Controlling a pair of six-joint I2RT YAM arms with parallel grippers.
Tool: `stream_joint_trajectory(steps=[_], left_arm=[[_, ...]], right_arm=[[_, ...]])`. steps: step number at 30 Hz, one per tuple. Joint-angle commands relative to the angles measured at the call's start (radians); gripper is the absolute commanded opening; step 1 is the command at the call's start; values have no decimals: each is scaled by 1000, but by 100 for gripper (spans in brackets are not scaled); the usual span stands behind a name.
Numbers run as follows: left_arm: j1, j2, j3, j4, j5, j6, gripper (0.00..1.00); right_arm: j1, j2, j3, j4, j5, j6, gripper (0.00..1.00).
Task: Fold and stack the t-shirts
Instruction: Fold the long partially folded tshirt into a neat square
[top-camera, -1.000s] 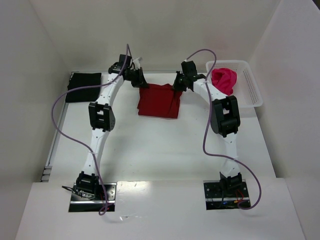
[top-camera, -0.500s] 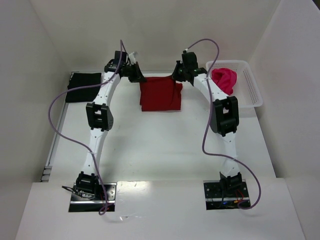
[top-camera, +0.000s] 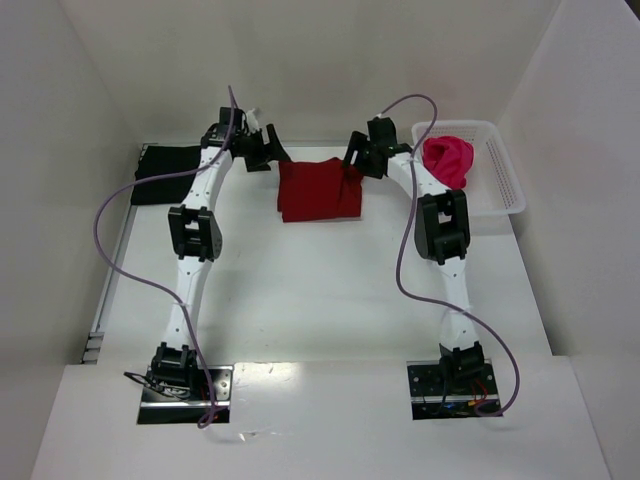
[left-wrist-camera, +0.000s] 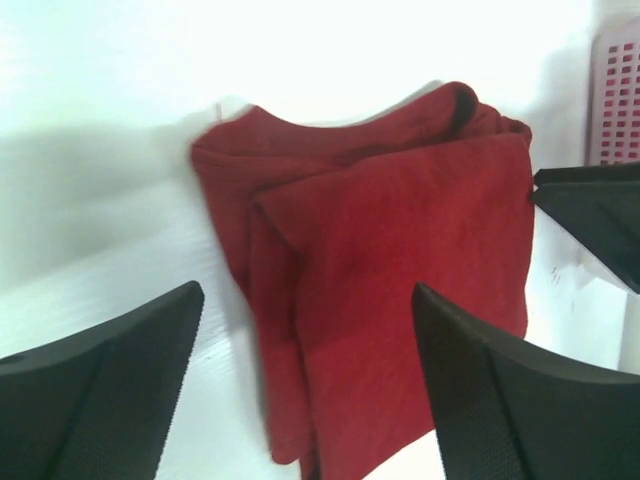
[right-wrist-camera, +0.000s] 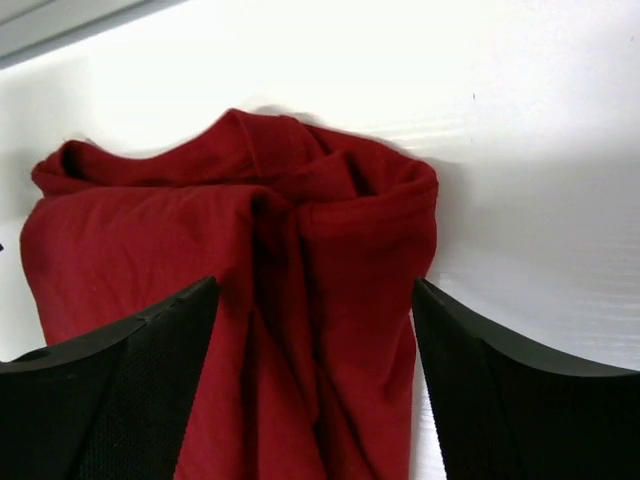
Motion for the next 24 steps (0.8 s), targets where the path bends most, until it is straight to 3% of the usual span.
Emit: stream_joint_trajectory(steps=[1, 5, 8, 14, 24], left_arm=[[21, -1, 46, 16, 26, 8, 94], [21, -43, 13, -33, 16, 62, 97], [21, -57, -60, -67, 94, 101, 97], [-23, -90, -166, -119, 113, 183, 97], [-36, -81, -212, -96, 209, 192, 93]], right_arm=[[2, -77, -2, 32, 29, -8, 84], [2, -146, -92, 32, 38, -42, 93], [2, -179, -180, 50, 47, -53, 100], [2, -236, -356, 157, -87, -53, 100], [2, -174, -321, 246, -290, 1, 99]])
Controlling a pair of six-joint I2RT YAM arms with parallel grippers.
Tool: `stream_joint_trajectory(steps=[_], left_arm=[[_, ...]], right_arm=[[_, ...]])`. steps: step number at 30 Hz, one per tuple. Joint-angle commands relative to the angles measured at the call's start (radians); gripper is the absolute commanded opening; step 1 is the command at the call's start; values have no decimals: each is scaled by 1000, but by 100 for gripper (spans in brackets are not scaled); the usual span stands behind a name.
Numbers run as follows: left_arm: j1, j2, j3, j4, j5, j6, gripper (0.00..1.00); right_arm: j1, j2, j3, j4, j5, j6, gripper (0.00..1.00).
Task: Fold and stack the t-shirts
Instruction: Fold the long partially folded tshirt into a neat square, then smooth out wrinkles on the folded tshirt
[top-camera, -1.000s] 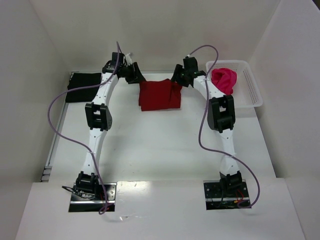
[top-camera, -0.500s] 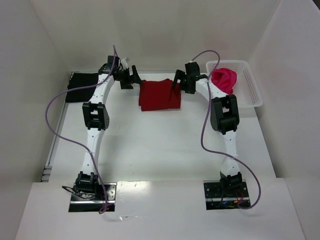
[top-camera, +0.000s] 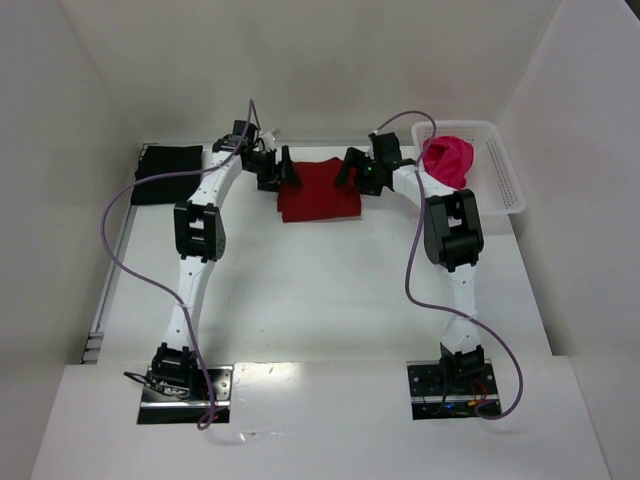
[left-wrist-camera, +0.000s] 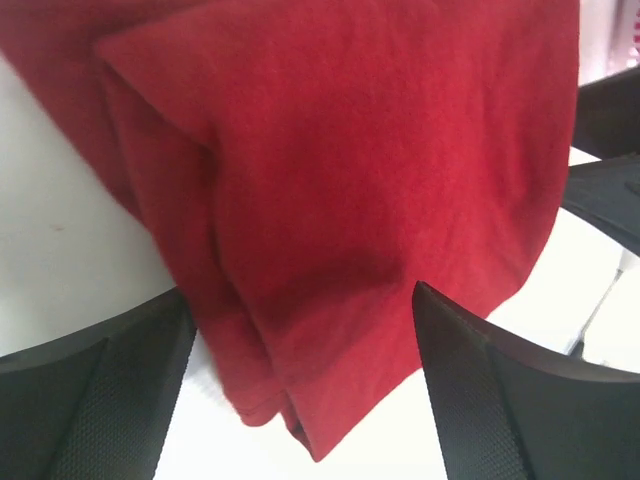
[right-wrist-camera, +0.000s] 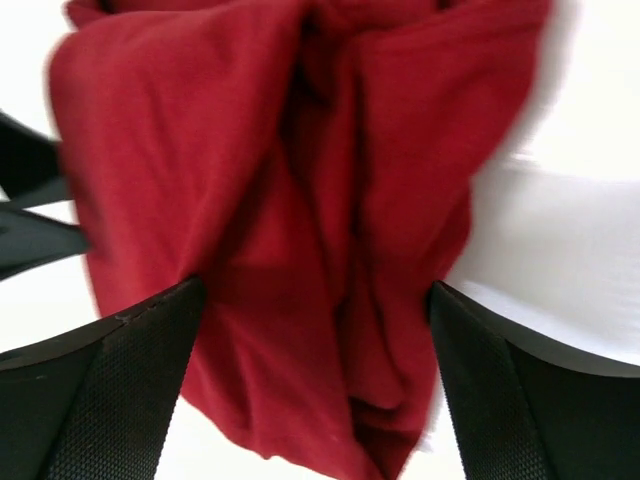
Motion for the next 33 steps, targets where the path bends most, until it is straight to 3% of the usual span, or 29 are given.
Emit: stream_joint_trajectory(steps=[1, 3, 6, 7, 8, 10, 11, 15, 19, 20, 23, 24, 28, 33], left_arm=[[-3, -31, -18, -14, 67, 19, 92], [-4, -31, -18, -14, 78, 18, 88], [-4, -31, -27, -14, 78, 18, 77], [-4, -31, -27, -14, 78, 18, 67], [-4, -31, -37, -14, 78, 18, 62], [-4, -42, -38, -5, 78, 9, 52], [-4, -54, -47, -5, 78, 9, 44], [-4, -76, -68, 5, 88, 0, 19], [-4, -134, -166, 17, 66, 9, 4], [-4, -184, -262, 31, 55, 9, 2], [-13, -345, -492, 165, 21, -5, 0], [-4, -385, -640, 228, -2, -20, 0], [-3, -543, -886, 275, -13, -29, 0], [-71, -677, -1080, 296, -94, -29, 0]], right_arm=[[1, 8, 30, 111, -106, 26, 95], [1, 32, 42, 125, -106, 40, 90], [10, 80, 95, 104, -115, 40, 72], [10, 93, 123, 78, -116, 40, 66], [10, 106, 134, 64, -116, 40, 53], [20, 118, 134, 44, -116, 30, 42], [20, 118, 134, 33, -103, 30, 30], [20, 85, 67, 33, -94, 30, 13], [20, -3, -60, 42, -83, 30, 12], [20, -20, -82, 42, -83, 30, 10], [29, -98, -182, 42, -74, 30, 10], [29, -121, -208, 42, -60, 30, 10], [50, -242, -358, 64, -42, 49, 10], [139, -371, -453, 41, -5, 63, 10]])
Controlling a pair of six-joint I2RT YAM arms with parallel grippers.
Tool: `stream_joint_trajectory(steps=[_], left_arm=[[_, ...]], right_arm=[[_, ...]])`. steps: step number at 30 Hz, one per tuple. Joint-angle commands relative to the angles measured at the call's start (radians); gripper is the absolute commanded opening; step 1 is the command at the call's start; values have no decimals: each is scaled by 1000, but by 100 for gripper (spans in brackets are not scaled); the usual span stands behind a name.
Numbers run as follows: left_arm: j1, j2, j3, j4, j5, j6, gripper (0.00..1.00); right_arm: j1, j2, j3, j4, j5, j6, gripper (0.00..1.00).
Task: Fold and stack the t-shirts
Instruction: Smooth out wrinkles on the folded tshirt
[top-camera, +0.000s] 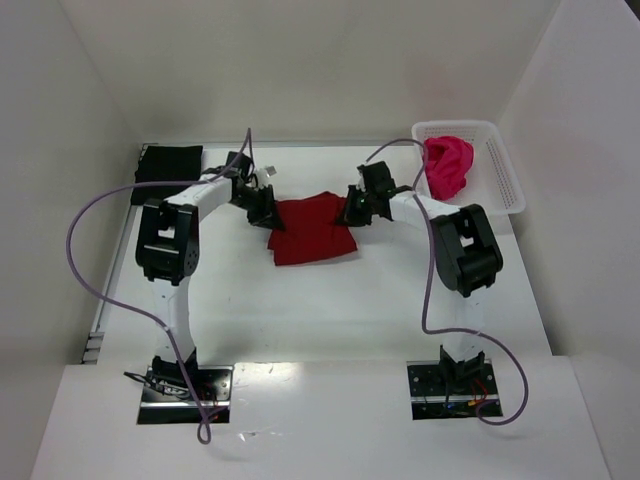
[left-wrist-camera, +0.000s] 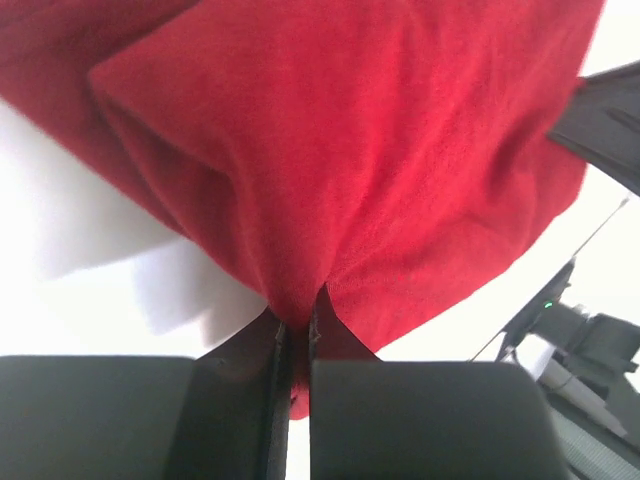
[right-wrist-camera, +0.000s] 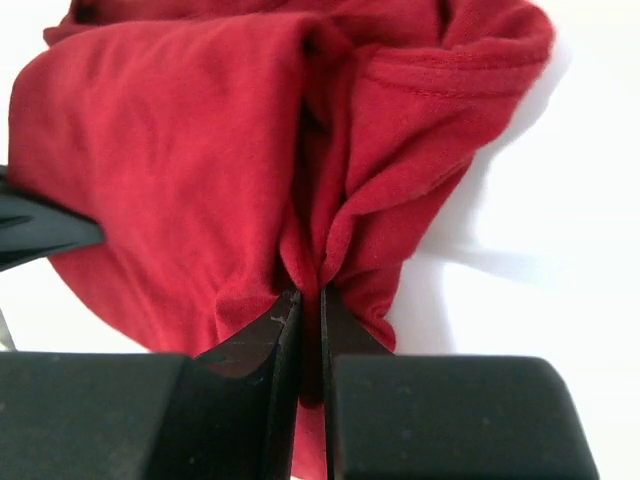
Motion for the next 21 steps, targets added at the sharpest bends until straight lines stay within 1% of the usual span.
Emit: stream_joint_trajectory(steps=[1, 2, 3, 4, 6, 7, 9, 11, 14, 21], left_arm=[[-37, -122, -99, 45, -70, 2, 0], [-46, -140, -127, 45, -83, -10, 0], [-46, -159, -196, 45, -83, -19, 0], [-46, -192, -224, 45, -83, -30, 0], [-46, -226, -279, 55, -94, -30, 0], [-46, -261, -305, 55, -103, -41, 0], [-46, -295, -380, 67, -116, -41, 0], [-46, -315, -412, 67, -117, -51, 0], [-46, -338, -457, 67, -117, -51, 0], [-46, -357, -480, 76, -138, -61, 0]], right_arm=[[82, -134, -88, -19, 68, 30, 10], [96, -159, -119, -7, 69, 44, 10], [109, -209, -151, 4, 82, 62, 10], [119, -234, -218, 15, 95, 102, 10], [129, -284, -284, 48, 108, 140, 10], [129, -333, -346, 58, 109, 155, 10], [129, -374, -386, 58, 139, 183, 10], [129, -418, -429, 44, 139, 192, 12], [129, -449, -461, 9, 165, 202, 18], [129, -484, -544, -20, 179, 274, 19]])
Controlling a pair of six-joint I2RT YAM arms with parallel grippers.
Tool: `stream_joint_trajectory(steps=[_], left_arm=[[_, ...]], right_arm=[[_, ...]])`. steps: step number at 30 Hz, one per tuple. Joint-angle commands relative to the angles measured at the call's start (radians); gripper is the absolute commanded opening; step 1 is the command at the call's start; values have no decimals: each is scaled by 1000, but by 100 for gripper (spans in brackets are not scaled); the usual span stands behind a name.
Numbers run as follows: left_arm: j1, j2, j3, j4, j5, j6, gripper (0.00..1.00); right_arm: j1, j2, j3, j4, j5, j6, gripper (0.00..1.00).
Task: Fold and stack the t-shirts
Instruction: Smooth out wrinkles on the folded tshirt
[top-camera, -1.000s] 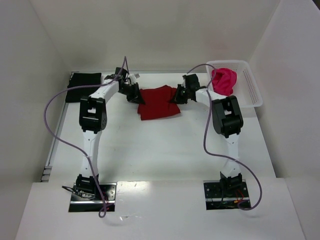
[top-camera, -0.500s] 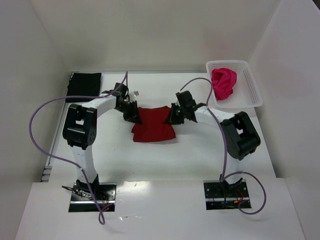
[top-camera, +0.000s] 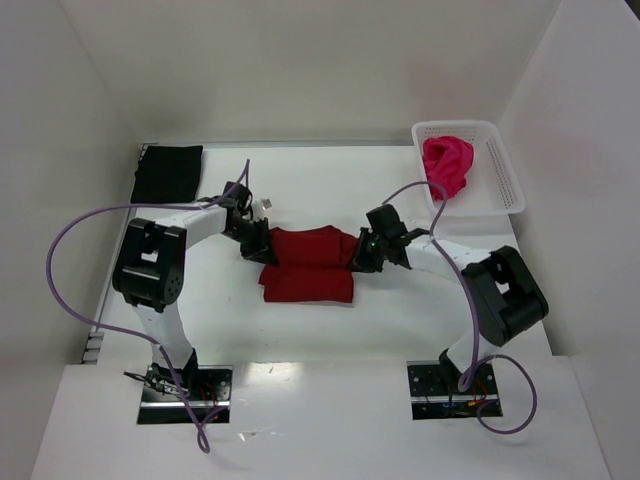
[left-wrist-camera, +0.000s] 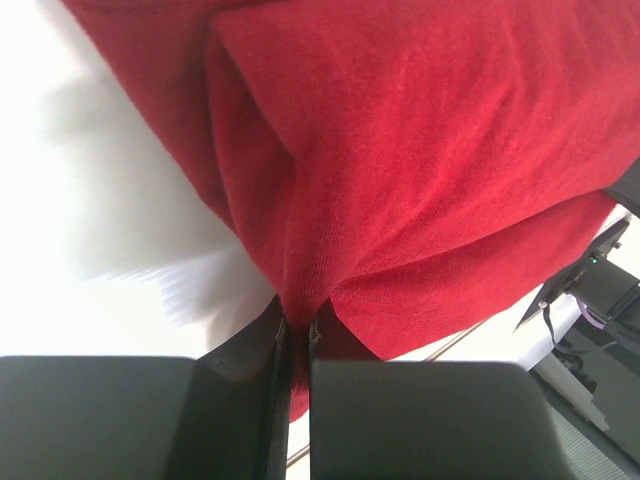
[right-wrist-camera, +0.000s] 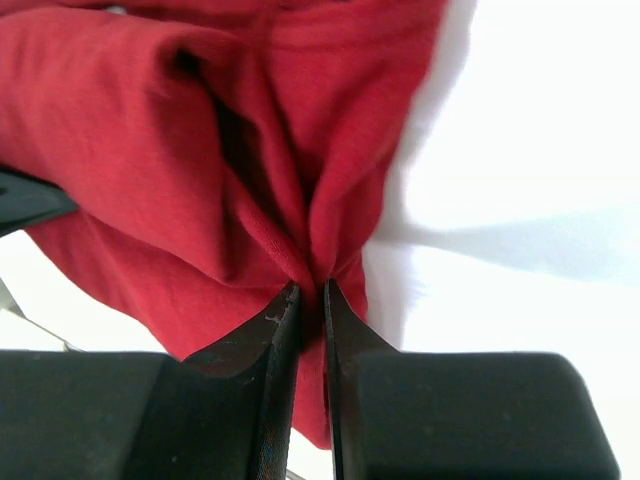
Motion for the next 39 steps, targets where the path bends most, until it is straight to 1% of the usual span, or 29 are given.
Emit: stream_joint_trajectory(steps=[1, 2, 4, 5, 6, 7, 9, 10, 11, 13, 16, 18, 19, 20, 23, 24, 25, 26, 27, 29, 31, 32, 33, 34, 35, 37, 39], left_arm=[[7, -51, -3, 10, -38, -5, 0], [7, -51, -3, 10, -38, 4, 0], [7, -51, -3, 10, -25, 4, 0], [7, -51, -3, 10, -12, 4, 0], [7, -51, -3, 10, -12, 16, 0], [7, -51, 6, 10, -12, 16, 3], [7, -51, 6, 1, 2, 26, 12], [7, -63, 17, 1, 11, 26, 18], [7, -78, 17, -9, 11, 38, 34], [7, -106, 44, -21, 11, 49, 48], [7, -132, 93, -70, -8, 61, 73], [7, -149, 103, -91, -30, 61, 77], [7, -167, 119, -105, -50, 61, 77], [7, -176, 144, -114, -62, 61, 80], [7, -190, 182, -128, -52, 82, 82], [7, -190, 201, -115, -24, 95, 82], [7, -181, 211, -105, -3, 95, 80], [7, -181, 230, -105, -18, 95, 77], [7, -167, 247, -105, -31, 95, 76], [7, -158, 268, -83, -32, 95, 68], [7, -131, 256, -27, 91, 86, 54], [7, -115, 244, 49, 155, 69, 37], [7, -100, 210, 88, 262, 49, 27], [-2, -59, 210, 111, 289, 29, 18], [-2, -37, 210, 111, 310, 38, 13], [-29, 14, 234, 94, 323, 70, 8], [-43, 43, 259, 31, 323, 139, 7]], right_arm=[[-7, -52, -38, -39, 50, 44, 19], [-7, -61, -48, -39, 50, 44, 19], [-7, -87, -73, -27, 50, 53, 29], [-7, -87, -73, -37, 50, 53, 36], [-7, -102, -73, -37, 76, 53, 54], [-7, -119, -73, -49, 86, 53, 59], [-7, -139, -61, -50, 112, 53, 66], [-7, -152, -38, -50, 123, 44, 70], [-7, -177, -29, -50, 132, 44, 72], [-7, -204, 2, -39, 151, 28, 73], [-28, -242, 40, -25, 134, 16, 74], [-48, -227, 65, -14, 110, 7, 74], [-48, -216, 92, -14, 100, -7, 72], [-48, -205, 105, -14, 75, -7, 68], [-48, -161, 128, 7, 62, -28, 63], [-48, -130, 137, 16, 62, -28, 55], [-48, -112, 157, 16, 62, -42, 48], [-48, -95, 168, 16, 62, -42, 41], [-48, -81, 168, 29, 29, -53, 29], [-48, -38, 195, 48, -11, -53, 20], [-48, -6, 195, 111, -111, -53, 15], [-48, 37, 206, 136, -151, -53, 15], [-38, 60, 229, 156, -183, -53, 13], [-28, 86, 250, 139, -199, -62, 12], [-19, 129, 269, 122, -199, -62, 12], [1, 160, 310, 86, -199, -88, 12], [12, 184, 319, 85, -228, -99, 12]])
